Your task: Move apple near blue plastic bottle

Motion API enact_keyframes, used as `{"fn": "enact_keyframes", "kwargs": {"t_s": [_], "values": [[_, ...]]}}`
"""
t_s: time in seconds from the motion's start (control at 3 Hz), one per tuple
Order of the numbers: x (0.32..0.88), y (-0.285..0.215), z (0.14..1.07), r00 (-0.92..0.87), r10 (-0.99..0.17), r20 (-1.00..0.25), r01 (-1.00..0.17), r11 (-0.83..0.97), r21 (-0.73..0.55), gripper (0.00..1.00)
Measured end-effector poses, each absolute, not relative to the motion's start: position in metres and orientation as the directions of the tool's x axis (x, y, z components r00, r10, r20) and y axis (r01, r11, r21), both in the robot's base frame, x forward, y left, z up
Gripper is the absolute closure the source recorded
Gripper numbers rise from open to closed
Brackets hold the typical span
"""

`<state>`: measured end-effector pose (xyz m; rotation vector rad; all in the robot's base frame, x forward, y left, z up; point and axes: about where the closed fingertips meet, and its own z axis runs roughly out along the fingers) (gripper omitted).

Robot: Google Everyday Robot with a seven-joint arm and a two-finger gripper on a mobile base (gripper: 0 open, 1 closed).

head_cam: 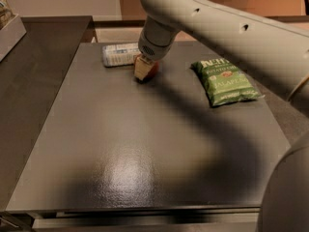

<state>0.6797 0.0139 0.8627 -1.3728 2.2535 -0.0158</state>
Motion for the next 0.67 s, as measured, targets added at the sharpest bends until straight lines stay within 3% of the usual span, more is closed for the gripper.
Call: {"fn": "enact_keyframes", "kwargs": {"t_s": [0.33,0.67], "values": [[0.6795,0.0145,0.8614,-0.368,-0.837,-0.404,-0.832,0.491,-0.259,0.0],[0.6795,0.0145,0.8614,-0.368,-0.837,-0.404,-0.832,0.491,-0.259,0.0]]}}
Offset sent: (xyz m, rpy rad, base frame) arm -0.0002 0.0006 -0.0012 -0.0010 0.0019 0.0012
